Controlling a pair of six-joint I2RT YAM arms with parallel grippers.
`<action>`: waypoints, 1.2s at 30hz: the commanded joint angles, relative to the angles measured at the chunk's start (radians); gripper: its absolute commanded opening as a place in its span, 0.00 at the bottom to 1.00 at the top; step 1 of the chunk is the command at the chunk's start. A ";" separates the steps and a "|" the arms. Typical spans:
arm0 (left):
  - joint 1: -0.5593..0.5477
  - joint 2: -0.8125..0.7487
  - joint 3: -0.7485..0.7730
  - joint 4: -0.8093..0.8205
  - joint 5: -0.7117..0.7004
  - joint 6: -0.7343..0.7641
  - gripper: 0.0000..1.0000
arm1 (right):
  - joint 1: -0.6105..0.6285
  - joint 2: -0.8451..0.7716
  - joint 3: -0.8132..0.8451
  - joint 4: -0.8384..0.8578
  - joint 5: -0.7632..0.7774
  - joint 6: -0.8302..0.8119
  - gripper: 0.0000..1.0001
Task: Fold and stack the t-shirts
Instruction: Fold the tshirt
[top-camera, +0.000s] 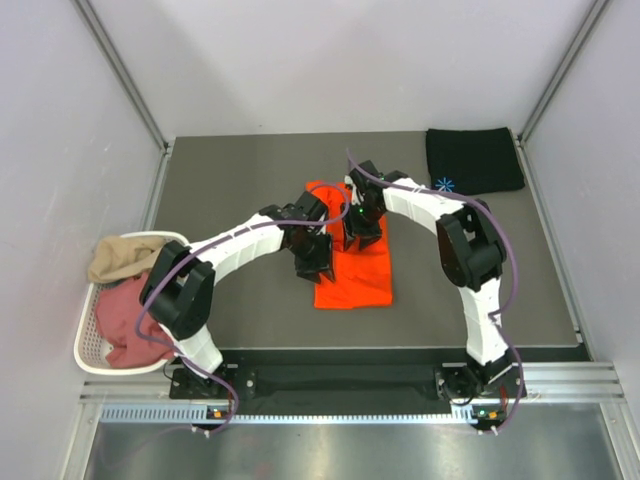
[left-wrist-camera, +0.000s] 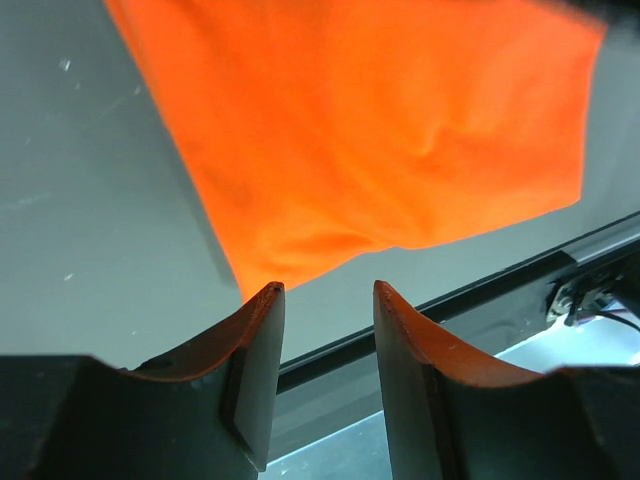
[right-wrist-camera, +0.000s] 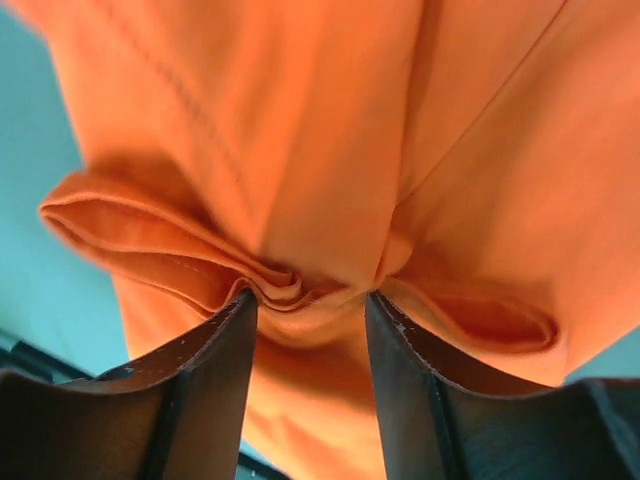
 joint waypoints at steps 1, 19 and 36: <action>0.001 -0.067 -0.034 0.005 -0.013 -0.005 0.46 | -0.013 0.040 0.091 0.008 0.066 -0.012 0.49; 0.004 -0.095 -0.131 0.066 0.022 0.017 0.45 | -0.028 -0.574 -0.524 0.063 -0.020 -0.023 0.66; 0.014 -0.043 -0.201 0.135 0.036 -0.003 0.40 | -0.082 -0.604 -0.806 0.285 -0.160 0.009 0.47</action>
